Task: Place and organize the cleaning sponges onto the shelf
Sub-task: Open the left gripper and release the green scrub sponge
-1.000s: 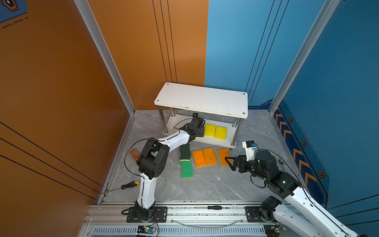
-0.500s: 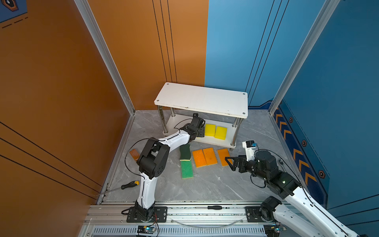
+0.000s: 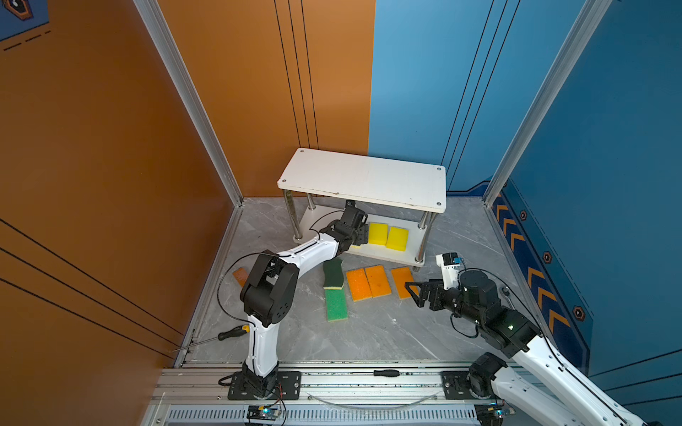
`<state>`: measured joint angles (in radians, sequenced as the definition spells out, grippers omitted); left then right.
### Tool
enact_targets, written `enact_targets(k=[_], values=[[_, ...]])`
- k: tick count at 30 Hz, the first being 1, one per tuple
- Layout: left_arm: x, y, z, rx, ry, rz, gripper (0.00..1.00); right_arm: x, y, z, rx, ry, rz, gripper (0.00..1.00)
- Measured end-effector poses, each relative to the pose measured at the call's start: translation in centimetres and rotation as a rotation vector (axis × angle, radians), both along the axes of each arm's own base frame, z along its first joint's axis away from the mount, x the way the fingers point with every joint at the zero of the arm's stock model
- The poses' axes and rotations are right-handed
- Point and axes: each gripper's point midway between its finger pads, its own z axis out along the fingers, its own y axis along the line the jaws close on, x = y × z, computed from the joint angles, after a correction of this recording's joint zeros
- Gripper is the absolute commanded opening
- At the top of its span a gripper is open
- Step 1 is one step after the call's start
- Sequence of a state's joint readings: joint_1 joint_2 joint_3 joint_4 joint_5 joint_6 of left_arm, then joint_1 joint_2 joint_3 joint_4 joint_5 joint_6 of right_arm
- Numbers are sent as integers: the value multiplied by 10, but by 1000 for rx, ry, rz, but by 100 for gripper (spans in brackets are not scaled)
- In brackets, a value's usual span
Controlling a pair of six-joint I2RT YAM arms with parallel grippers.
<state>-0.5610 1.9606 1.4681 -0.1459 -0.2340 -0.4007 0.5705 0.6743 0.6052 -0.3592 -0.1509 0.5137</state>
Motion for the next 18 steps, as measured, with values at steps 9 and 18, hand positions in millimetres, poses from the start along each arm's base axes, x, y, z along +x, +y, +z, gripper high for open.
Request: enact_targets(k=[9, 18], values=[[-13, 6, 26, -33, -26, 9, 85, -1, 1, 0, 0, 0, 4, 100], [-48, 7, 49, -56, -36, -17, 98, 0, 3, -2, -3, 6, 8, 100]])
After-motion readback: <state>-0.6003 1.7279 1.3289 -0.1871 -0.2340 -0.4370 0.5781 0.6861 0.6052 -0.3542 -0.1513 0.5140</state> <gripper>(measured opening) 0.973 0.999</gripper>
